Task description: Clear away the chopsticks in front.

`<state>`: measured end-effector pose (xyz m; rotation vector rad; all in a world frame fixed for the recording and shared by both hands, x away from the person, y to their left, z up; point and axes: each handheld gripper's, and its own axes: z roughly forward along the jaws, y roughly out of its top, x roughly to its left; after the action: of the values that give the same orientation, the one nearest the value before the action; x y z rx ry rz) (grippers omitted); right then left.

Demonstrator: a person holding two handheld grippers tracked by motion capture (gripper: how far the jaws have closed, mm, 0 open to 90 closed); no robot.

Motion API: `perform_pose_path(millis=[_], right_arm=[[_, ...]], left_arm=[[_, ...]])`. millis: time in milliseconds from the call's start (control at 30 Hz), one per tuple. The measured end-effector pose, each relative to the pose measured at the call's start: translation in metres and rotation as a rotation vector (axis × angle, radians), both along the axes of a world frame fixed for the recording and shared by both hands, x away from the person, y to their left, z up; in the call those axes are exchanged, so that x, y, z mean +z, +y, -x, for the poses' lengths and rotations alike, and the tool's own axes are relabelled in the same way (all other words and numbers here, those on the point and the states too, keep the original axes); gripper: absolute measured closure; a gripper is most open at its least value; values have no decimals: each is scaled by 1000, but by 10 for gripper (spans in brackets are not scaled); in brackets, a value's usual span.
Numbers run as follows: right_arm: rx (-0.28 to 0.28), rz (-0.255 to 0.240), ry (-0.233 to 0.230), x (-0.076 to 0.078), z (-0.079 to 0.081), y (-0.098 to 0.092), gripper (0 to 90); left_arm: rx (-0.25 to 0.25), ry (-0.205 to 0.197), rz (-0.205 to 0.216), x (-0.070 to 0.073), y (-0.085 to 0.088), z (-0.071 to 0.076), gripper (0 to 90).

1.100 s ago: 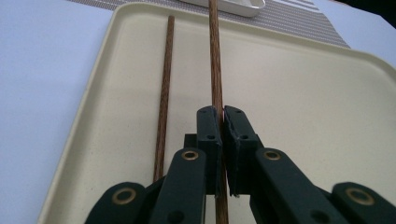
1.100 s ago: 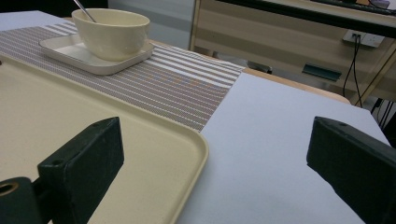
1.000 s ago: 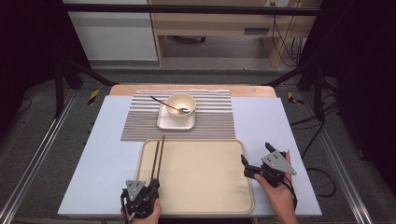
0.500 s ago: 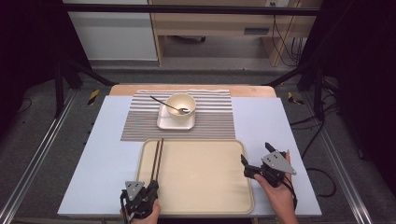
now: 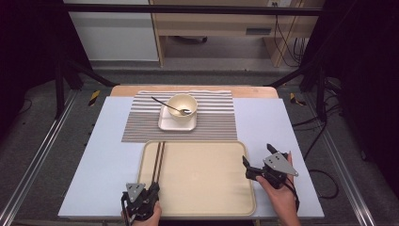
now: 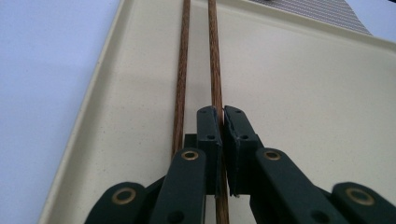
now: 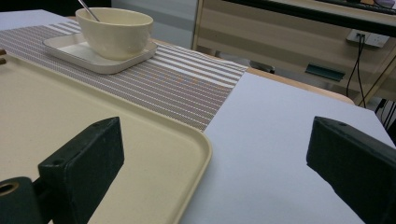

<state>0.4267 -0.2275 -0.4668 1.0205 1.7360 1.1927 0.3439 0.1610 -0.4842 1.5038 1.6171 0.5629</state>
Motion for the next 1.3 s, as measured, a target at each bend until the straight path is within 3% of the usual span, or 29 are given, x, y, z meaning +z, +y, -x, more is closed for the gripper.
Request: perform_pose_path(millis=[1300], right_arm=[[15, 1, 7, 0, -1, 1, 44]], left_arm=[[20, -27, -55, -1, -2, -4, 822]])
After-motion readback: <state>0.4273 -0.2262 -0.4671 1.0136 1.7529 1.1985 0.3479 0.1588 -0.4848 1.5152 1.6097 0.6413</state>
